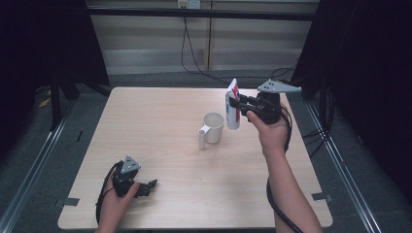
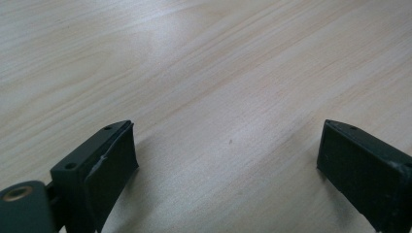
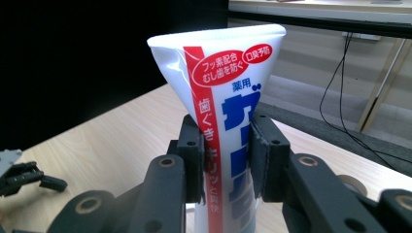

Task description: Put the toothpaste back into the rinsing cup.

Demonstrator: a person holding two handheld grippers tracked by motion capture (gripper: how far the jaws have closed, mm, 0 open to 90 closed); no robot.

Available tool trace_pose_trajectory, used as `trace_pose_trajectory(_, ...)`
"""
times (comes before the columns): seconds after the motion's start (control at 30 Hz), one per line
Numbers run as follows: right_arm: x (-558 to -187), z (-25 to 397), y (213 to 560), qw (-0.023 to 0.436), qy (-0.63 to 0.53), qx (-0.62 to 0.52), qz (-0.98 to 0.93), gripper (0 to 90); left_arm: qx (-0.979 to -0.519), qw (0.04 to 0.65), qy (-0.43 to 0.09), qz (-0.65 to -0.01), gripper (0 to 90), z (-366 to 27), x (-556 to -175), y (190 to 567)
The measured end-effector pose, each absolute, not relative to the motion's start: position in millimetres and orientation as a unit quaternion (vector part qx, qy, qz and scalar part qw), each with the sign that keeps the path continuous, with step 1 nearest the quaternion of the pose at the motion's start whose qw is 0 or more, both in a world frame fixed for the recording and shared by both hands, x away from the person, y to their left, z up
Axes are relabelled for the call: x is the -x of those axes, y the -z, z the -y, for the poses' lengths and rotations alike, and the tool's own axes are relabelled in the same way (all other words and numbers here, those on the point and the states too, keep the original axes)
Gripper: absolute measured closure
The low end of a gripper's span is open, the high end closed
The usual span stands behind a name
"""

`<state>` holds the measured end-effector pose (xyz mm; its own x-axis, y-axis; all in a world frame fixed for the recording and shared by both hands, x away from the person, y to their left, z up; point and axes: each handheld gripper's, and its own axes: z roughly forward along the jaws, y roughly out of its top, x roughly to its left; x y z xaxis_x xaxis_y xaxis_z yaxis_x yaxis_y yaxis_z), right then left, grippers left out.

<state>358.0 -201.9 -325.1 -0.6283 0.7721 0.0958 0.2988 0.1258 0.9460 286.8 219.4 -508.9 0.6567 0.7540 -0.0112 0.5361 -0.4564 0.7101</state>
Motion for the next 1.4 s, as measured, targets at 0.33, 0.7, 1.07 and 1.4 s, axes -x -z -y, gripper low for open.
trace_pose_trajectory(0.33,-366.1,192.8,330.7,0.213,-0.564,-0.378,-0.702,69.7,-0.839,0.353,-0.152,-0.386,6.9,-219.2,-286.7,509.0)
trace_pose_trajectory(0.7,-372.4,179.1,333.6,0.224,-0.570,-0.374,-0.697,69.7,-0.837,0.354,-0.154,-0.389,6.8,-219.0,-286.5,509.0)
trace_pose_trajectory(1.07,-379.3,172.3,338.5,0.236,-0.582,-0.378,-0.680,69.6,-0.839,0.351,-0.155,-0.386,6.8,-219.4,-286.7,508.7)
trace_pose_trajectory(1.4,-385.2,168.0,347.2,0.234,-0.586,-0.383,-0.675,69.4,-0.839,0.351,-0.155,-0.386,6.8,-219.4,-286.7,508.7)
